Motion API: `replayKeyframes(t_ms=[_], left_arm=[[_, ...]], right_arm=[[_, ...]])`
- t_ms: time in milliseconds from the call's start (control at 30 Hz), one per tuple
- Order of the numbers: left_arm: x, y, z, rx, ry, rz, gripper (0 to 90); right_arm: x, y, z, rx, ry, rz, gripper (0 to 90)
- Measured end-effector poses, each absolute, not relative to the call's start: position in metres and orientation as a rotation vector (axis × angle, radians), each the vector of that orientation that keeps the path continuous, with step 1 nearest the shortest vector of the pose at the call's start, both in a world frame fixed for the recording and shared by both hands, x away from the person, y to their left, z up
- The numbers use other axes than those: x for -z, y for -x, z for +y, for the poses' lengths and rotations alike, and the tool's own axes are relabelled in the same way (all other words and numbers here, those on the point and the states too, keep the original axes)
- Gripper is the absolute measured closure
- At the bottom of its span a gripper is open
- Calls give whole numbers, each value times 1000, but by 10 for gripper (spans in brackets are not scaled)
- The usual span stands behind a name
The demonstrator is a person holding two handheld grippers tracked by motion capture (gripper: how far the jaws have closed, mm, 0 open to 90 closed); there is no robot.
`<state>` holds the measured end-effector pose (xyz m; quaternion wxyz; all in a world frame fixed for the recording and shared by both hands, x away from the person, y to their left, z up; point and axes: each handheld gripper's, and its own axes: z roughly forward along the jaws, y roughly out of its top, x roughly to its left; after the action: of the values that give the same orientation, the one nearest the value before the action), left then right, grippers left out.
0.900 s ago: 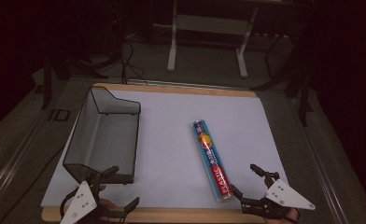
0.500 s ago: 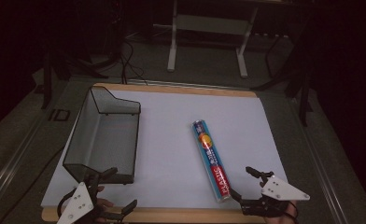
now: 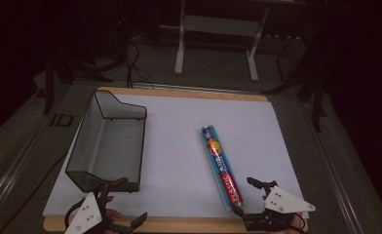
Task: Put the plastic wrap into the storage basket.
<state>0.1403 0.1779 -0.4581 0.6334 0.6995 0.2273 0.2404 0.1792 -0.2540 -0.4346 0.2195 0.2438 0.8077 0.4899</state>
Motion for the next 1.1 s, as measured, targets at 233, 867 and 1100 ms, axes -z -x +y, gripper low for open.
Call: replayKeyframes(t_ms=[233, 867, 1100], left_arm=[[458, -140, 178, -548, -1599, 518, 5], [458, -139, 176, -538, -1604, 504, 6], [458, -140, 176, -540, -1605, 511, 5]], right_arm=[[417, -185, -241, -1329, -661, 2213, 150], [392, -230, -209, -1242, -729, 2169, 111], [397, -250, -198, -1187, -856, 2184, 100]])
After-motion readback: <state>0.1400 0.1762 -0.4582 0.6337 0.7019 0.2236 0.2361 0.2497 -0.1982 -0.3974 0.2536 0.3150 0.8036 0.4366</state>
